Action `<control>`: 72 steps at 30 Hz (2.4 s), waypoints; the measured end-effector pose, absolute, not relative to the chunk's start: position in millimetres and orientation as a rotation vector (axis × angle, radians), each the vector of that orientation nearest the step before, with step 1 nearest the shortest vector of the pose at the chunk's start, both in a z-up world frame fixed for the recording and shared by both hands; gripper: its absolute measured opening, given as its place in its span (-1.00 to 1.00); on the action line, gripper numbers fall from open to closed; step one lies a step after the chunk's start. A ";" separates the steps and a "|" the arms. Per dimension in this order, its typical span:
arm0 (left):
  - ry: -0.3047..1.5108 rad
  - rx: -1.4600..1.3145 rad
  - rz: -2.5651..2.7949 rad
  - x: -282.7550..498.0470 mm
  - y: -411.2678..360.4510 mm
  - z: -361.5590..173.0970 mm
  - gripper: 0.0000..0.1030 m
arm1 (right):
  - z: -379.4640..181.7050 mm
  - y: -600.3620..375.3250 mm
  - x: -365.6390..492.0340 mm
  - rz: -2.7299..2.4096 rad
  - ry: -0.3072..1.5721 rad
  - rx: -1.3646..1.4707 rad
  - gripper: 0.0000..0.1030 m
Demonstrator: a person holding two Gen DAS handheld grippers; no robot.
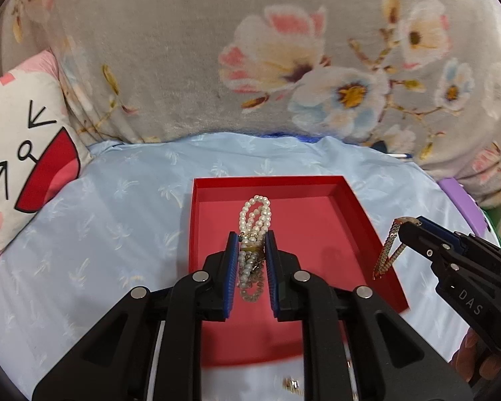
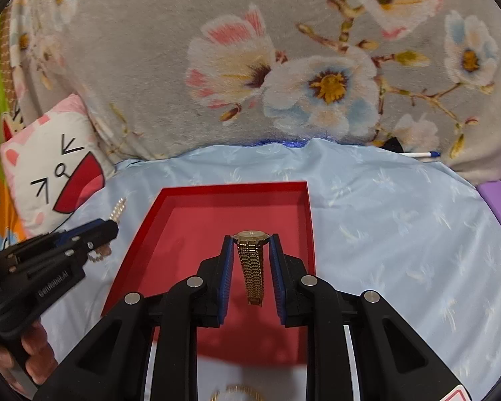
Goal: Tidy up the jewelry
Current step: 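Carry the pearl bracelet and gold watch into the red tray and open both tools, then grasp the black-bead bracelet with the left tool while the right tool approaches the gold cuff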
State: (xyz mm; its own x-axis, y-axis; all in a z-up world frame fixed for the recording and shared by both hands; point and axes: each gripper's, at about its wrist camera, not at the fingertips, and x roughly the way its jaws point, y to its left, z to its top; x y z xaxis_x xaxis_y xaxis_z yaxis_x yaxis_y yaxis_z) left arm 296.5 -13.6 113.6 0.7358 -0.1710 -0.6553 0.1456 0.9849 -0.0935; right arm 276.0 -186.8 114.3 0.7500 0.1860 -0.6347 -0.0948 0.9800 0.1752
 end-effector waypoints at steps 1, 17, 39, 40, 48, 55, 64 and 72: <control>0.735 -0.031 -0.160 309.3 -16.1 108.4 -0.70 | 110.8 -185.0 288.1 0.155 0.721 0.132 -0.61; 0.840 -0.046 -0.102 387.5 -13.4 55.6 -0.01 | 64.8 -174.7 369.6 0.093 0.822 0.073 -0.53; 0.789 -0.086 -0.100 171.0 25.8 45.8 0.32 | 49.7 -205.9 112.0 0.166 0.763 0.180 -0.06; 0.797 -0.090 -0.099 161.6 27.1 41.7 0.32 | 46.3 -204.9 102.1 0.168 0.768 0.182 -0.06; 0.820 -0.071 -0.071 97.5 25.6 14.9 0.32 | 15.4 -195.8 36.9 0.172 0.821 0.197 -0.06; 0.847 -0.035 -0.070 90.4 15.5 -0.8 0.30 | 6.5 -196.0 25.7 0.149 0.832 0.193 -0.05; 0.858 -0.011 -0.074 95.2 9.8 -5.4 -0.12 | 5.5 -189.8 28.4 0.145 0.834 0.170 -0.02; 0.853 -0.015 -0.136 95.6 5.9 -4.1 -0.86 | 9.7 -190.2 48.7 0.137 0.882 0.181 0.05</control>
State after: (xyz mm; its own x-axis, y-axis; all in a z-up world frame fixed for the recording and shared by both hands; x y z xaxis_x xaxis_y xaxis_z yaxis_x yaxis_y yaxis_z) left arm 95.6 5.9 -4.1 0.6492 -0.1260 -0.7501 0.1140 0.9912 -0.0679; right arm 48.7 -190.2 9.7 0.6286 0.1930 -0.7534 -0.0443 0.9760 0.2131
